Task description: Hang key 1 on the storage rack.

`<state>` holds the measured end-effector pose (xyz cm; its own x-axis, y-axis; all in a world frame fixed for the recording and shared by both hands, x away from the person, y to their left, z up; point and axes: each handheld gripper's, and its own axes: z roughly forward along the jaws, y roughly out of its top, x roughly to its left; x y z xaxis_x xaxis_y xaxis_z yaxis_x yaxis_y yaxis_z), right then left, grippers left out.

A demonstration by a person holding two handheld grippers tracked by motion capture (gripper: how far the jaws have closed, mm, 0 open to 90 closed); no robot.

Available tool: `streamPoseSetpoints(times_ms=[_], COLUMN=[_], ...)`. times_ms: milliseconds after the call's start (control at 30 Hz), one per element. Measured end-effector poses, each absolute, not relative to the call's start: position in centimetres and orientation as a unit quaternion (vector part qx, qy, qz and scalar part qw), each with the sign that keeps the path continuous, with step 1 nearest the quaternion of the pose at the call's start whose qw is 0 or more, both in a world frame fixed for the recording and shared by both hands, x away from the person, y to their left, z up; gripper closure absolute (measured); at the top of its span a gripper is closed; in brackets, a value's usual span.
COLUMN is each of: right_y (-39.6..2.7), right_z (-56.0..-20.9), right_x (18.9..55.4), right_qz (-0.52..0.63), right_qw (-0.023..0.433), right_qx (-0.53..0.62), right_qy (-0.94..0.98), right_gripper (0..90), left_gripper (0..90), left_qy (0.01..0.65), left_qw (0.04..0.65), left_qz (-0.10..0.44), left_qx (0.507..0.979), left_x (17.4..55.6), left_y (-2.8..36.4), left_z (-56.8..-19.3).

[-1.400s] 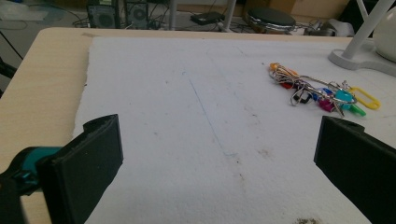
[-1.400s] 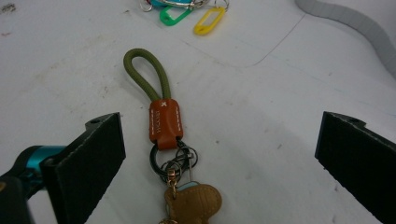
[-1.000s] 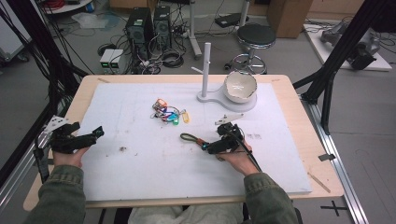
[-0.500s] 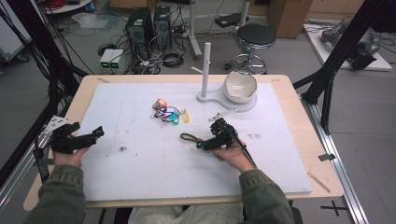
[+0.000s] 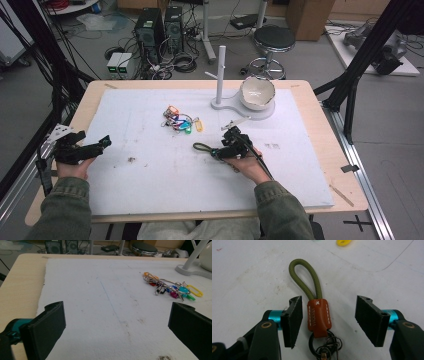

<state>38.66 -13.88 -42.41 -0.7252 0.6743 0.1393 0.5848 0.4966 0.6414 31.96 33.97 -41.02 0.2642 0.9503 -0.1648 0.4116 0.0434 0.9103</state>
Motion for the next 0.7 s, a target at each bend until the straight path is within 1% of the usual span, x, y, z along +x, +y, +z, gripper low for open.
streamPoseSetpoints(times_ms=[33,200,233,267,300,333,367,400,567,600,700], right_y=[-13.8,-13.4,-13.4,-13.4,-13.3,-12.9,-12.7,-12.6,-12.6,-12.6,-12.6], right_z=[-42.5,-42.9,-42.9,-42.9,-42.8,-42.8,-42.8,-42.7,-42.6,-42.5,-42.5], right_x=[38.7,38.7,38.6,38.6,38.6,38.3,38.1,38.0,38.0,37.9,37.9], right_qz=[0.343,0.316,0.315,0.315,0.316,0.311,0.306,0.303,0.304,0.303,0.304], right_qw=[0.065,0.063,0.067,0.067,0.064,0.068,0.082,0.086,0.081,0.074,0.077], right_qx=[0.364,0.367,0.363,0.363,0.360,0.350,0.341,0.339,0.341,0.346,0.345], right_qy=[0.864,0.873,0.875,0.875,0.876,0.881,0.885,0.887,0.886,0.885,0.885], right_gripper=[38.8,49.4,54.6,54.6,59.1,66.8,67.7,68.9,71.2,71.9,72.1], left_gripper=[1.7,1.7,1.7,1.7,1.7,1.7,1.7,1.7,1.7,1.7,1.7], left_qy=[0.538,0.539,0.539,0.539,0.539,0.540,0.541,0.542,0.540,0.541,0.540], left_qw=[0.481,0.481,0.481,0.481,0.479,0.479,0.475,0.475,0.476,0.477,0.479], left_qz=[0.279,0.278,0.278,0.278,0.278,0.279,0.278,0.278,0.277,0.277,0.277], left_qx=[0.633,0.633,0.633,0.634,0.635,0.634,0.636,0.635,0.636,0.635,0.634], left_x=[32.0,32.0,32.0,32.0,32.0,32.0,32.1,32.1,32.1,32.1,32.1], left_y=[34.0,33.9,33.9,33.9,33.9,33.9,33.9,33.9,34.0,34.0,34.0], left_z=[-41.0,-41.1,-41.1,-41.1,-41.1,-41.1,-41.1,-41.1,-41.1,-41.1,-41.1])
